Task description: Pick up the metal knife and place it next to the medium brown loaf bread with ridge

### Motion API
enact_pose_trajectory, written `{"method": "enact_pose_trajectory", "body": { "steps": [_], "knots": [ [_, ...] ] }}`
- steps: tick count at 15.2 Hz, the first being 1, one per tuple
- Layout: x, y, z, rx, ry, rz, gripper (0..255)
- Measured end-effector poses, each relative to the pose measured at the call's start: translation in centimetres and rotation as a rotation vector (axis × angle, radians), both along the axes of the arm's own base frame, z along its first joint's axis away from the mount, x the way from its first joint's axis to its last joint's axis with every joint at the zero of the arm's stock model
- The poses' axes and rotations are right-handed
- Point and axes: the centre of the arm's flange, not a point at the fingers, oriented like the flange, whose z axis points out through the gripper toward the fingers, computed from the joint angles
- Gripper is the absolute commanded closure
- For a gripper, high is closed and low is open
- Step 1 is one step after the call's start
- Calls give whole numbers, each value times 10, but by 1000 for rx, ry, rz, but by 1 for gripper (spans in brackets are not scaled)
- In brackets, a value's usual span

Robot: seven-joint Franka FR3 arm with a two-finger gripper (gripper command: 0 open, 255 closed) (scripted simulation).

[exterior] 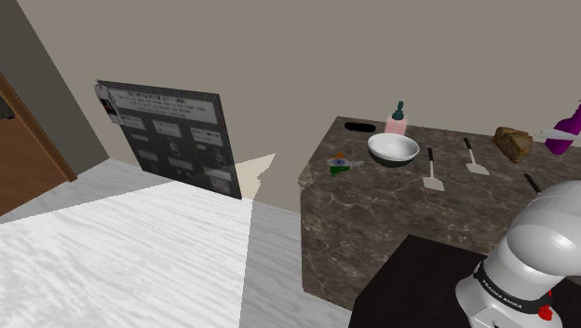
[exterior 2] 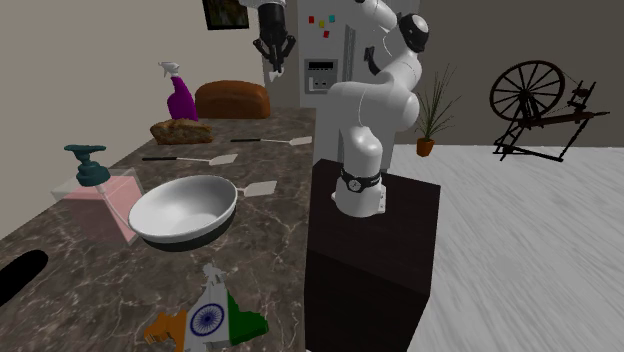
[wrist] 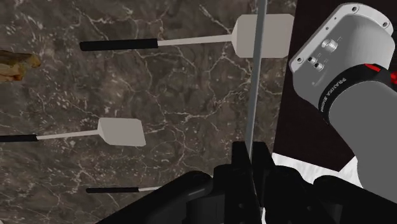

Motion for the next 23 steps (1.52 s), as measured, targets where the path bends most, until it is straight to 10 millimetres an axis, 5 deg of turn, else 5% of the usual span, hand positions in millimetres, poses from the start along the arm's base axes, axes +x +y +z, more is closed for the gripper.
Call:
{"method": "enact_pose_trajectory", "body": {
  "steps": [23],
  "knots": [
    [-262,-160,3,1,0,-2,255]
  ]
}}
